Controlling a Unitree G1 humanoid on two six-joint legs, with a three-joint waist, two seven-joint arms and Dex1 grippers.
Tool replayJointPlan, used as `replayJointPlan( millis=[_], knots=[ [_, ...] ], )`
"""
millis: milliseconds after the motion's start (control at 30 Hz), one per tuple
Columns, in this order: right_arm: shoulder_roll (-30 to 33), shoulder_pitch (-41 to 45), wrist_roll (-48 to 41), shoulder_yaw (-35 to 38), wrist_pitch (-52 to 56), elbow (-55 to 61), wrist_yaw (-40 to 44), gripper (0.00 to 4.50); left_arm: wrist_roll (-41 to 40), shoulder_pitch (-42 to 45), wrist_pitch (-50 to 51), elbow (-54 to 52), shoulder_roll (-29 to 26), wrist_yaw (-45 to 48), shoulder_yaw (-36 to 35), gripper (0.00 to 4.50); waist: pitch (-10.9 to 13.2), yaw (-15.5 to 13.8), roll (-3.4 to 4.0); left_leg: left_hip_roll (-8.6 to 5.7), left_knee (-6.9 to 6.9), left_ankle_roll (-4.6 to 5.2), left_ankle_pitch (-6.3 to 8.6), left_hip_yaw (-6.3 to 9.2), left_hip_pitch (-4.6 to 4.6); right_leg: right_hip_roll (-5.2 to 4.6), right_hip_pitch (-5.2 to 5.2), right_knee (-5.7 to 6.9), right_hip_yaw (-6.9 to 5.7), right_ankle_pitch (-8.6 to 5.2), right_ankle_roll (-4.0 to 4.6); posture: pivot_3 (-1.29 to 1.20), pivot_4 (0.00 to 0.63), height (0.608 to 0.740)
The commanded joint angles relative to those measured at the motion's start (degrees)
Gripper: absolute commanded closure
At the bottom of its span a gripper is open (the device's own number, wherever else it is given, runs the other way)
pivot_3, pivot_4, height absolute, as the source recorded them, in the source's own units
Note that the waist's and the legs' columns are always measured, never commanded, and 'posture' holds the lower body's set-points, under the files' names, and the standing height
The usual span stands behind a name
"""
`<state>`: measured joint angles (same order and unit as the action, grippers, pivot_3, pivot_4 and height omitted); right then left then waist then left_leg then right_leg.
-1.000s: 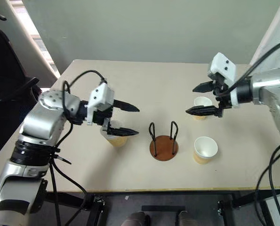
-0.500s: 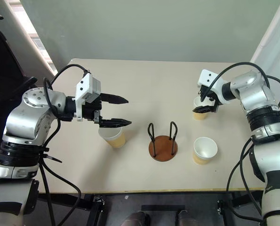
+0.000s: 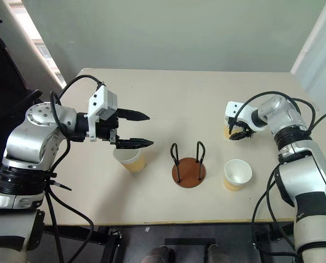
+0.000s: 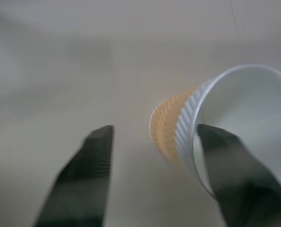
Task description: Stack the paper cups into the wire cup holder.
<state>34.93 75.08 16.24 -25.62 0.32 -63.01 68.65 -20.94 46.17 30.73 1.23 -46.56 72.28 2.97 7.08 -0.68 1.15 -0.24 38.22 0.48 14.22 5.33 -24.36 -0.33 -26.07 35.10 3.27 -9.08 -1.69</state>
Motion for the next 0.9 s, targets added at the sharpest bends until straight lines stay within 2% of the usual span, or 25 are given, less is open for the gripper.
replayJointPlan(
  millis=[33,167,300,400,500,667,767,900],
  knots=[
    [0.03,2.27,0.38,1.96,-0.74,-0.26,-0.24,3.03,-0.14,0.35,-1.01,-0.91,-0.84,-0.07,-1.04,0.00,0.00,-0.02,0.00,0.00,0.00,0.00,0.00,0.00,0.00,0.00,0.00,0.00,0.00,0.00,0.00,0.00,0.150,0.740],
    [-0.01,3.14,0.28,2.82,-0.34,-0.44,-1.04,4.47,-0.09,0.87,-1.30,-0.45,-0.38,-0.44,-0.98,0.00,0.00,-0.04,0.00,0.00,0.00,-0.04,0.00,0.00,-0.01,-0.01,0.01,0.00,-0.01,0.00,0.01,0.00,0.150,0.740],
    [0.26,3.76,-1.04,4.70,0.59,1.17,0.05,4.47,0.12,1.34,-1.72,0.26,0.01,-0.49,-0.64,0.00,0.00,-0.01,0.01,0.00,-0.04,-0.10,-0.02,0.00,0.00,-0.01,-0.01,0.01,-0.01,0.00,0.02,0.00,0.150,0.740],
    [1.21,3.94,-3.85,7.47,2.90,7.06,4.31,4.47,0.10,1.44,-1.82,0.45,0.09,-0.35,-0.62,0.00,0.01,0.02,0.01,0.01,-0.06,-0.13,-0.04,0.00,0.00,0.00,-0.03,0.02,-0.01,0.00,0.04,0.00,0.150,0.740],
    [4.03,1.70,-7.14,9.29,7.75,22.02,11.11,4.47,-0.05,1.32,-1.76,0.34,-0.06,-0.10,-0.64,0.00,0.01,-0.03,0.02,0.00,-0.09,-0.24,-0.10,0.00,-0.06,0.00,-0.06,-0.01,-0.03,-0.02,0.06,0.00,0.150,0.740],
    [9.84,-3.15,-14.60,10.43,20.56,55.15,21.15,4.47,0.11,1.24,-2.31,1.34,-0.02,0.48,-0.30,0.00,0.01,-0.01,0.02,0.03,-0.05,-0.82,-0.45,0.02,-0.15,0.03,-0.06,-0.08,-0.12,-0.08,0.15,0.00,0.150,0.740],
    [11.14,-4.05,-17.59,10.33,27.09,65.89,22.40,4.47,0.16,1.69,-2.71,2.06,0.39,0.74,0.09,0.00,0.01,0.20,0.01,0.05,-0.05,-0.83,-0.45,0.02,-0.14,0.06,-0.05,-0.13,-0.11,-0.11,0.17,0.00,0.150,0.740],
    [10.84,-5.20,-19.87,8.48,31.40,74.19,22.36,4.47,0.35,2.61,-3.27,3.18,1.22,1.07,0.78,0.00,0.01,0.28,0.00,0.05,-0.01,-0.76,-0.46,0.03,-0.09,0.06,-0.04,-0.05,-0.08,-0.10,0.16,0.00,0.150,0.740]
  ],
)
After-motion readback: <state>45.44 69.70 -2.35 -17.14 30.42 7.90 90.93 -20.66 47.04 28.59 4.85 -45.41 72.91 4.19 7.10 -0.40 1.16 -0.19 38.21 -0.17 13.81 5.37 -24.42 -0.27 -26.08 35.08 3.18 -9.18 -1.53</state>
